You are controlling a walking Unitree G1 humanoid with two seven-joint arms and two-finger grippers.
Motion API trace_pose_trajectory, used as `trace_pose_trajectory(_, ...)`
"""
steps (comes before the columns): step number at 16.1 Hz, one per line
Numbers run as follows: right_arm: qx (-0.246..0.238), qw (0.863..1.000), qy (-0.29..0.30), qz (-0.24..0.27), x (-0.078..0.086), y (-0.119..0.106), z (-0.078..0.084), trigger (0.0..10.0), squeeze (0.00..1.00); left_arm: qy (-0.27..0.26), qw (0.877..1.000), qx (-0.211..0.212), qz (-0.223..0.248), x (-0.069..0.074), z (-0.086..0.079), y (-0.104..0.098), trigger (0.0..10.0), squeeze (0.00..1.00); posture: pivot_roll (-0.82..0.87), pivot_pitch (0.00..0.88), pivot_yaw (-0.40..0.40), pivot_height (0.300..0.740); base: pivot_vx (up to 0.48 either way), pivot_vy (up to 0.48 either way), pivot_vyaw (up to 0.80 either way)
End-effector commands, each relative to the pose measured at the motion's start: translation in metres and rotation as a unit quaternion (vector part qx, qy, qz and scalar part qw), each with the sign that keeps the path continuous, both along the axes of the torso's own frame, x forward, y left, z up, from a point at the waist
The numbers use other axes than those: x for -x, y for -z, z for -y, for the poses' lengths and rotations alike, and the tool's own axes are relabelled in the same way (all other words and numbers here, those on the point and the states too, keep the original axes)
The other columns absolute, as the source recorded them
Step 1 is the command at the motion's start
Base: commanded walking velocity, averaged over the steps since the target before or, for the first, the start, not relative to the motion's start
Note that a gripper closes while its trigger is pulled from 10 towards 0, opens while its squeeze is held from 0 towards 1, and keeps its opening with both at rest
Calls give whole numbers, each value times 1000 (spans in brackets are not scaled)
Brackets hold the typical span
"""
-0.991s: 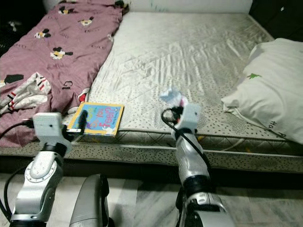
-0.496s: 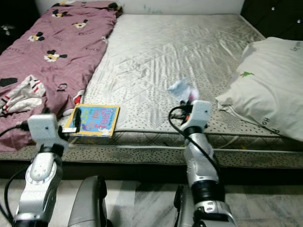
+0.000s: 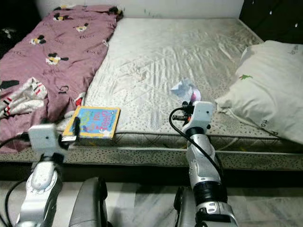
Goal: Clean up the room
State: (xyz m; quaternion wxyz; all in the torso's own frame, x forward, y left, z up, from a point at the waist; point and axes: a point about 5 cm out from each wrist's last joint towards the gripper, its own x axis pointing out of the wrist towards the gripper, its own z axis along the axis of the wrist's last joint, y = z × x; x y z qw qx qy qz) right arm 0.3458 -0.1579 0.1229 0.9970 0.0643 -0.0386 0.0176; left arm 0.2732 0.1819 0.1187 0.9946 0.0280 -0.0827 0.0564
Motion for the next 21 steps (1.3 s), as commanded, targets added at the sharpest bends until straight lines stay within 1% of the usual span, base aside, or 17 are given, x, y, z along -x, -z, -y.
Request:
trace_pose_trajectory(1, 2, 1000, 1, 22, -5, -13, 1, 10000, 0, 6, 1000, -7, 6, -4, 0, -4, 10000, 0, 29, 0, 24, 596, 0, 0, 0)
trace_pose_trajectory(2, 7, 999, -2, 31, -7, -19, -2, 10000, 0, -1, 1000, -10, 9, -7, -5, -6, 10000, 0, 21, 0, 29, 616, 0, 0, 0)
trace_pose_trajectory(4, 9, 999, -8, 36, -6, -21, -6, 10000, 0, -5, 1000, -10, 16, -7, -7, -11, 10000, 0, 26, 0, 19, 641, 0, 0, 0)
trace_pose_trajectory(7, 10, 999, -14, 30, -4, -17, -12, 10000, 0, -9, 1000, -11, 20, -6, -8, -12, 10000, 0, 29, 0, 10, 676, 0, 0, 0)
trace_pose_trajectory(10, 14, 1000, -9, 24, -1, -15, -10, 10000, 0, -6, 1000, -9, 14, -4, -5, -9, 10000, 0, 29, 0, 7, 716, 0, 0, 0)
trace_pose_trajectory(12, 9, 1000, -12, 14, 3, -9, -8, 10000, 0, -3, 1000, -6, 12, -3, -2, -8, 10000, 0, 25, 0, 8, 740, 0, 0, 0)
trace_pose_trajectory(14, 10, 1000, -11, 12, 5, -8, -9, 10000, 0, 6, 1000, -5, 8, -4, 3, -6, 10000, 0, 22, 0, 9, 740, 0, 0, 0)
trace_pose_trajectory(19, 13, 1000, -10, 4, 8, -4, -9, 10000, 0, 12, 1000, -3, 6, -5, 8, -6, 10000, 0, 21, 0, 11, 740, 0, 0, 0)
trace_pose_trajectory(21, 18, 1000, 0, -10, 7, -1, -8, 10000, 0, 10, 1000, -2, -2, -6, 9, -4, 10000, 0, 19, 0, 15, 740, 0, 0, 0)
